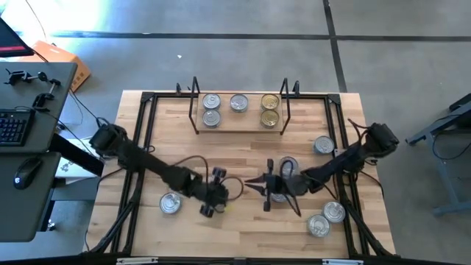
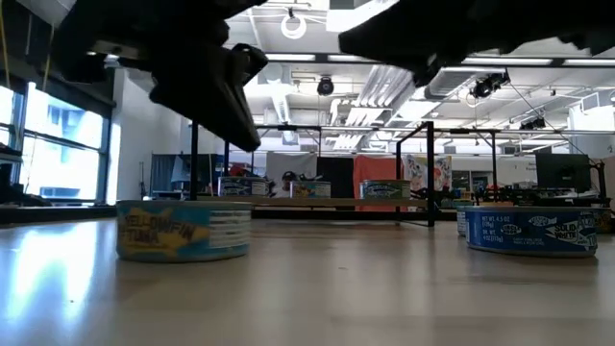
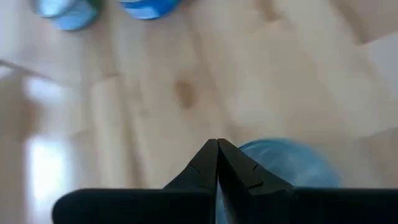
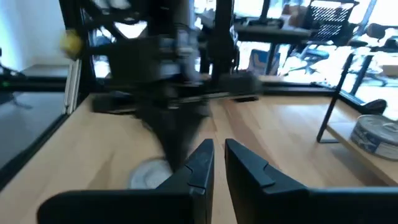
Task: Stack canned seafood by type on shelf
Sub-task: Put the yellow-blue tuna can on the shelf aligned with the other yellow-blue tuna can
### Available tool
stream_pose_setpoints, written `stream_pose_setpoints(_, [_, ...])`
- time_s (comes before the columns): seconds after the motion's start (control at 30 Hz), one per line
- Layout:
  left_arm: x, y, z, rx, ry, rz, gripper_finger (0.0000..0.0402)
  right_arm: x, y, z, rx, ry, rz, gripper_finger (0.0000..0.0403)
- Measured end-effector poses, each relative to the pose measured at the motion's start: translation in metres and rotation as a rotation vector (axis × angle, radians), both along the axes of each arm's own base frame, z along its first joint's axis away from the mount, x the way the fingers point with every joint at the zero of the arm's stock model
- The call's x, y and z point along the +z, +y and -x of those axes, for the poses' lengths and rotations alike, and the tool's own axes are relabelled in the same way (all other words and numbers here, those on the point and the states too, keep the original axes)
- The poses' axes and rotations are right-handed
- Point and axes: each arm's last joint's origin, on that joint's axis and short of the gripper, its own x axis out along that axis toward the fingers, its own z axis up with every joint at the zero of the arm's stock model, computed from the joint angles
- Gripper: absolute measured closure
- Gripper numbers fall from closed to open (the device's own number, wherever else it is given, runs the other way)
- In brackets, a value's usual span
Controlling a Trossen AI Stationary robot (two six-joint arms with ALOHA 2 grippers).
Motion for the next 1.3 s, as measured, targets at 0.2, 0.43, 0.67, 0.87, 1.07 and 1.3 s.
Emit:
stream_pose_setpoints(0.2, [0.022, 0.009, 0.023, -0.025, 0.076, -0.087, 0.0401, 0.001, 0.02, 0.012, -0.055, -0.027, -0.059, 0.0373])
stream_pose_setpoints(0.43, [0.019, -0.013, 0.036, -0.378, 0.058, 0.223, 0.0384, -0.005, 0.021, 0.012, -0.109, -0.021, -0.117, 0.0375])
stream_pose_setpoints(0.67, [-0.014, -0.017, 0.043, -0.515, 0.025, -0.109, 0.0301, -0.023, 0.021, 0.008, -0.179, 0.005, -0.164, 0.0394])
stream_pose_setpoints(0.87, [-0.033, -0.021, 0.043, -0.497, 0.063, -0.173, 0.0254, -0.033, 0.025, 0.009, -0.064, 0.094, -0.138, 0.04])
stream_pose_setpoints(1.07, [-0.047, -0.023, 0.039, -0.44, 0.092, -0.14, 0.03, -0.033, 0.024, 0.006, 0.048, 0.12, -0.054, 0.04])
stream_pose_setpoints(1.3, [-0.046, -0.021, 0.036, -0.397, 0.077, -0.102, 0.0379, -0.031, 0.016, 0.001, 0.085, 0.116, -0.025, 0.0379])
